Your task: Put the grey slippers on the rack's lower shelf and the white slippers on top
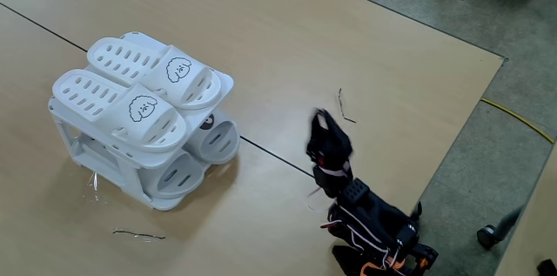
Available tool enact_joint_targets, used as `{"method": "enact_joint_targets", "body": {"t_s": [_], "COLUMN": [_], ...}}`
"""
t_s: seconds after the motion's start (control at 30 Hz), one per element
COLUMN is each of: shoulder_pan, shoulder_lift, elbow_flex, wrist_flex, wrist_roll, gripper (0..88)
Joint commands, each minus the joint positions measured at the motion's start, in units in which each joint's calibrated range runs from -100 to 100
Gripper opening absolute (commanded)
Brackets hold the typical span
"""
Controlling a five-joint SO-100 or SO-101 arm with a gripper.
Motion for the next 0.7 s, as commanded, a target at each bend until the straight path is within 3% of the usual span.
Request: {"method": "enact_joint_targets", "body": {"t_s": [0.0,0.17,0.67], "shoulder_pan": [-0.31,-2.2,-3.35], "shoulder_lift": [-9.75,-16.32,-15.98], "elbow_flex": [4.13,3.95,3.86], "wrist_flex": [-16.64,-35.96,-35.62], "wrist_roll": [0.42,0.42,0.42], "gripper": [0.7,0.7,0.7]}}
